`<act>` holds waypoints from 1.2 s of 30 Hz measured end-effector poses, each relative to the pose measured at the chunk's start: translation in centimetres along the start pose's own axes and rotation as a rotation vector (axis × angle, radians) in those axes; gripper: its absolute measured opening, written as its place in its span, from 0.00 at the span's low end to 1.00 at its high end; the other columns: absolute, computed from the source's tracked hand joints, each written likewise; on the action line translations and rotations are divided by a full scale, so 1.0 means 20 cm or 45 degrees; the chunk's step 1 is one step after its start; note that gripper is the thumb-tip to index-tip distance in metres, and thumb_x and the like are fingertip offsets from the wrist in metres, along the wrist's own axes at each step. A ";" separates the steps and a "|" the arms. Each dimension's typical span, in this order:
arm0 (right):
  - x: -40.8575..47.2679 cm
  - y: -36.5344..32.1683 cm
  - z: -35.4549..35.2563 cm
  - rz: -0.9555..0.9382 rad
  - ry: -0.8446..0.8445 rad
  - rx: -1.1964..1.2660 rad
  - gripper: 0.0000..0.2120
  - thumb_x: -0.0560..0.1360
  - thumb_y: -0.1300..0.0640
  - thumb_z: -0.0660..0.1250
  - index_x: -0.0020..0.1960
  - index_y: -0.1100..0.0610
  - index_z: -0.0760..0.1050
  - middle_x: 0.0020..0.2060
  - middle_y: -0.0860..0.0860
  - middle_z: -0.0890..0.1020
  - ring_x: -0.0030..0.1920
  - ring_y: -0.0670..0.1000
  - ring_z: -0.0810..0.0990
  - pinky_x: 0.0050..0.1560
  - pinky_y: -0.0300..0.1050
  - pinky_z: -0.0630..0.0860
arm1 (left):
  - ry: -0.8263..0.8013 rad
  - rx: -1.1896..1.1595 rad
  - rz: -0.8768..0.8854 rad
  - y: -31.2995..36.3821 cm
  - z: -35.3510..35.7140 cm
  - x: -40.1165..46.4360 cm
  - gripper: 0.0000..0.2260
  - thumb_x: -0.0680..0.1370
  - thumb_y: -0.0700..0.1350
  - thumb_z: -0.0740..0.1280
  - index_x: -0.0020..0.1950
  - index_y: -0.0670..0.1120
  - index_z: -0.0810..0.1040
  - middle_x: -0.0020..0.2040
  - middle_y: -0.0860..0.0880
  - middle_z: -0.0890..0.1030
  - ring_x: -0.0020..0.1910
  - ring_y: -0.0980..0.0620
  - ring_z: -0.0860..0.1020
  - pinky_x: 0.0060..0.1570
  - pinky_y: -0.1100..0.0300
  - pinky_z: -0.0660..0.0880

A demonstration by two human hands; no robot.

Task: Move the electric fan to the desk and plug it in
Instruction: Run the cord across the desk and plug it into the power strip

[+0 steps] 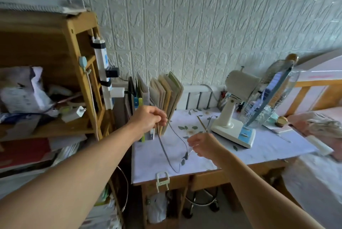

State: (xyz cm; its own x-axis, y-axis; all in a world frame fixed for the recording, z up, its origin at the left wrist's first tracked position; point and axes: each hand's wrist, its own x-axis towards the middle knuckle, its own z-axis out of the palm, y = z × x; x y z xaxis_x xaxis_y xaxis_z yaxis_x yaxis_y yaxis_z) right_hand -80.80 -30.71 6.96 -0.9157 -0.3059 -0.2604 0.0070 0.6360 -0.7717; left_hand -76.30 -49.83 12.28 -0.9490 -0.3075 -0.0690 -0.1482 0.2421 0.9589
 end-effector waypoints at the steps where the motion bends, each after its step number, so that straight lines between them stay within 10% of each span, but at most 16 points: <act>1: -0.03 -0.03 -0.01 -0.009 0.012 0.038 0.16 0.76 0.72 0.58 0.56 0.61 0.78 0.45 0.53 0.79 0.37 0.44 0.75 0.36 0.33 0.73 | -0.035 -0.058 0.023 0.04 -0.01 -0.03 0.12 0.77 0.27 0.57 0.42 0.41 0.75 0.39 0.42 0.81 0.28 0.56 0.81 0.30 0.68 0.78; 10: -0.08 -0.32 -0.09 -0.218 0.178 0.178 0.31 0.74 0.65 0.67 0.73 0.50 0.63 0.66 0.54 0.73 0.43 0.52 0.77 0.33 0.37 0.72 | -0.194 0.000 0.227 0.34 -0.14 -0.20 0.13 0.75 0.27 0.55 0.44 0.43 0.73 0.33 0.45 0.80 0.34 0.49 0.76 0.38 0.60 0.73; 16: -0.14 -0.43 -0.04 -0.341 -0.333 0.137 0.09 0.78 0.63 0.62 0.42 0.63 0.78 0.26 0.48 0.79 0.26 0.43 0.76 0.29 0.31 0.70 | -0.034 0.189 0.269 0.43 -0.18 -0.25 0.15 0.74 0.27 0.55 0.40 0.42 0.78 0.32 0.45 0.78 0.27 0.60 0.77 0.26 0.74 0.71; 25: -0.02 -0.22 -0.23 -0.196 -0.119 0.105 0.12 0.76 0.63 0.63 0.35 0.57 0.77 0.28 0.53 0.76 0.22 0.41 0.76 0.26 0.34 0.65 | 0.367 0.409 -0.163 0.27 -0.25 -0.22 0.12 0.76 0.33 0.55 0.37 0.42 0.74 0.28 0.45 0.77 0.26 0.49 0.73 0.28 0.62 0.67; 36: 0.03 -0.43 -0.24 -0.704 0.078 -0.320 0.11 0.78 0.57 0.63 0.52 0.60 0.82 0.30 0.51 0.73 0.31 0.48 0.69 0.25 0.32 0.62 | -0.037 0.383 -0.200 0.36 0.06 -0.19 0.08 0.80 0.43 0.61 0.54 0.43 0.77 0.34 0.48 0.75 0.31 0.53 0.74 0.30 0.62 0.67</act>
State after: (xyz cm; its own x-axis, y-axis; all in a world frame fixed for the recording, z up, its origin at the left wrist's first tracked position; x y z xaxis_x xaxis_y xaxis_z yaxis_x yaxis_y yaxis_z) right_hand -83.34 -32.88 16.26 -0.7781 -0.6021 0.1791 -0.5641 0.5445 -0.6208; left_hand -74.09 -45.81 19.03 -0.9151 -0.3370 -0.2212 -0.3642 0.4557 0.8123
